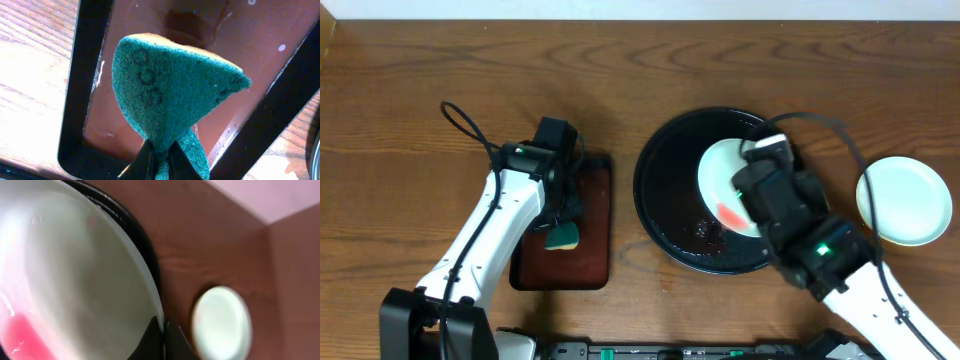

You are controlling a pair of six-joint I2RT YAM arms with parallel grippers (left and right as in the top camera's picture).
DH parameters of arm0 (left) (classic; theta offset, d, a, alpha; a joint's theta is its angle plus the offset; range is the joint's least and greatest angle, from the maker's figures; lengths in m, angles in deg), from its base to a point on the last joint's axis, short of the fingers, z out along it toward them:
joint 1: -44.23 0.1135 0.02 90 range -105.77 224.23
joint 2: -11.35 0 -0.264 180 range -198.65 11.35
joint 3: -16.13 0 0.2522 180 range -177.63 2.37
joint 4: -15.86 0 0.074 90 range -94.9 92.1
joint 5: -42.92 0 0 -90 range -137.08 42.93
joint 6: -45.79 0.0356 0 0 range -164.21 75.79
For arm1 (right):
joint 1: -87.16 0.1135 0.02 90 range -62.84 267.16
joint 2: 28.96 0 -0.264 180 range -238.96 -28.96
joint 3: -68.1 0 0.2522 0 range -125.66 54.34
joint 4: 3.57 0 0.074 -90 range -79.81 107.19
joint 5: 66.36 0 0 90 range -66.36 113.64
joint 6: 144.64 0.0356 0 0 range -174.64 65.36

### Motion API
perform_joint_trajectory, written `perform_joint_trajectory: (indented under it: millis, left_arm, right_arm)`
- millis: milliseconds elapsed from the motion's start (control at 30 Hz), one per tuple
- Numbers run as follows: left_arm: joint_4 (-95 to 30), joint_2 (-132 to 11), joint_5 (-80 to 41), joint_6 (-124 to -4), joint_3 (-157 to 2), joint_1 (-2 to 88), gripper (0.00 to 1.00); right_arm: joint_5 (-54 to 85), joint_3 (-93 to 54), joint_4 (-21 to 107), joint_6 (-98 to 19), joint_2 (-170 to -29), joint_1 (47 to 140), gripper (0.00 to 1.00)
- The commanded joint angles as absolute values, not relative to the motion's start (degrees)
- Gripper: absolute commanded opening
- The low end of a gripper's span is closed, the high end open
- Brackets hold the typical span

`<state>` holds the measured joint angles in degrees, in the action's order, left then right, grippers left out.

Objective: Clean dirty plates on tray and stack at the side
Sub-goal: 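Return the sponge to the small dark tray with the left gripper, then lift the green plate by its rim with the right gripper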

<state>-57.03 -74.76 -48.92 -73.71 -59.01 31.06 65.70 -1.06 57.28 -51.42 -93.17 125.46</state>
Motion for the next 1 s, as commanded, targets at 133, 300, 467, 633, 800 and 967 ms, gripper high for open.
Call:
perform_joint_trajectory:
  millis: [133, 300, 467, 633, 800, 967]
  left_arm:
    - [-57.1, -74.6, -49.2, -72.5, -59.2, 31.3, 0.1]
    - [-57.1, -74.6, -49.2, -72.5, -59.2, 31.3, 0.1]
    - [-57.1, -74.6, -49.2, -72.5, -59.2, 31.3, 0.1]
    - [-57.1, -74.6, -49.2, -72.5, -59.2, 31.3, 0.1]
    - [-57.2, -74.6, -49.2, -72.5, -59.2, 31.3, 0.1]
    - [-57.2, -74.6, -49.2, -72.5, -59.2, 31.3, 0.1]
  right_arm:
    - [80.4, -1.9, 57.2, -54.8, -92.4, 136.0, 0.01]
    - [87.6, -1.9, 57.2, -54.8, -92.4, 142.5, 0.01]
    - [94.4, -1.9, 57.1, -57.3, -92.4, 146.7, 0.01]
    - [96.3, -1.9, 57.1, -59.3, -92.4, 147.6, 0.01]
    - [96.3, -1.9, 57.1, -59.3, -92.4, 147.6, 0.01]
    - [96.3, -1.9, 57.1, -59.3, -92.4, 147.6, 0.01]
